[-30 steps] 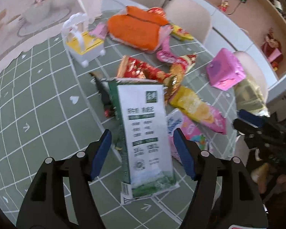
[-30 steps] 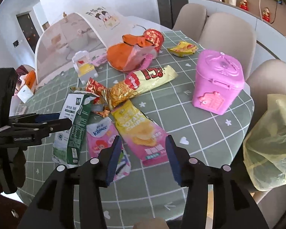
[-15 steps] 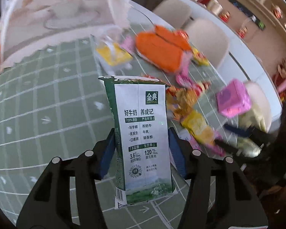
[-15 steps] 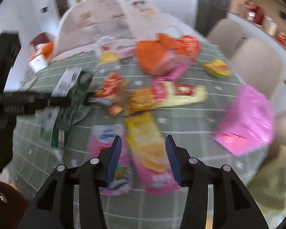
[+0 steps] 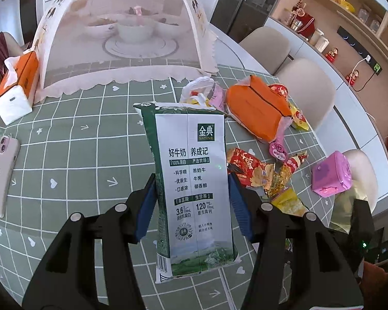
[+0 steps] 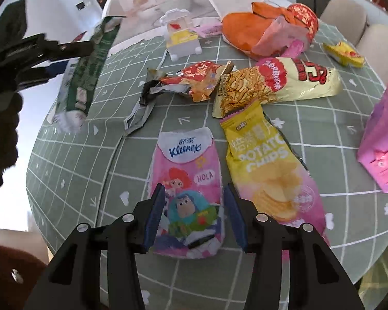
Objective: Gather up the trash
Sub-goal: 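Lift the milk carton with the left gripper while the right gripper grasps the pink Kleenex pack, then carry both items to the yellow-lined bin and drop the carton from the left gripper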
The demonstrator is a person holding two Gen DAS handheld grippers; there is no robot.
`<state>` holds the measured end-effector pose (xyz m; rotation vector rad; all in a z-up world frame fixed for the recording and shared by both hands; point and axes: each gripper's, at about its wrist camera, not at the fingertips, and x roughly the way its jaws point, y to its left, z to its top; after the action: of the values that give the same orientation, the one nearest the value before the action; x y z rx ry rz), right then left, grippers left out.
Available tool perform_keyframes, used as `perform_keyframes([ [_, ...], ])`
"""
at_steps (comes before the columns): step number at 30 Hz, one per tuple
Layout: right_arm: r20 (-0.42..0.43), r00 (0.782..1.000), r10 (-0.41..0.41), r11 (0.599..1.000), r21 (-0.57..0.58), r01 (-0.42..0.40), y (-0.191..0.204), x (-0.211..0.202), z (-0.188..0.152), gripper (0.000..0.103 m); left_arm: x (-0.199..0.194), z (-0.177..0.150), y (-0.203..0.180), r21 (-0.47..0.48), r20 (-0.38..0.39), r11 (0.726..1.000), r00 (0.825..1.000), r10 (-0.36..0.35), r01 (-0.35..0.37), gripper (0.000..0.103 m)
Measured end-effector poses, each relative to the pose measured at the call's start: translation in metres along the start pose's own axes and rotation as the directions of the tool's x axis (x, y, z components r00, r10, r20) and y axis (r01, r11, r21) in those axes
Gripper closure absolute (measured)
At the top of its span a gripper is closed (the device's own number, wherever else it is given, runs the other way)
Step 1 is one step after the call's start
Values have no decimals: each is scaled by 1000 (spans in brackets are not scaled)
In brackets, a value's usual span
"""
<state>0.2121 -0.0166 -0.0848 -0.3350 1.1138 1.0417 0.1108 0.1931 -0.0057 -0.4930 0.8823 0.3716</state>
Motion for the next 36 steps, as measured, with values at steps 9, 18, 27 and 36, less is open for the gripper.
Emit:
perform_keyframes([
  [9, 60, 986, -155, 968, -191, 164, 40, 27, 7, 47, -15, -4, 15, 45, -10, 999, 1000, 23, -22, 51],
  [18, 49, 988, -147, 972, -177, 154, 42, 16, 1, 94, -14, 0, 19, 81, -13, 996, 1000, -24, 25, 51],
  [27, 221, 960, -169, 985, 0, 174, 16, -63, 12, 98, -7, 3, 0, 109, -9, 989, 995, -102, 102, 51],
  [36, 315, 894, -319, 948, 94, 305, -20, -130, 7, 98, -1, 29, -69, 195, 11, 959, 977, -212, 206, 51],
])
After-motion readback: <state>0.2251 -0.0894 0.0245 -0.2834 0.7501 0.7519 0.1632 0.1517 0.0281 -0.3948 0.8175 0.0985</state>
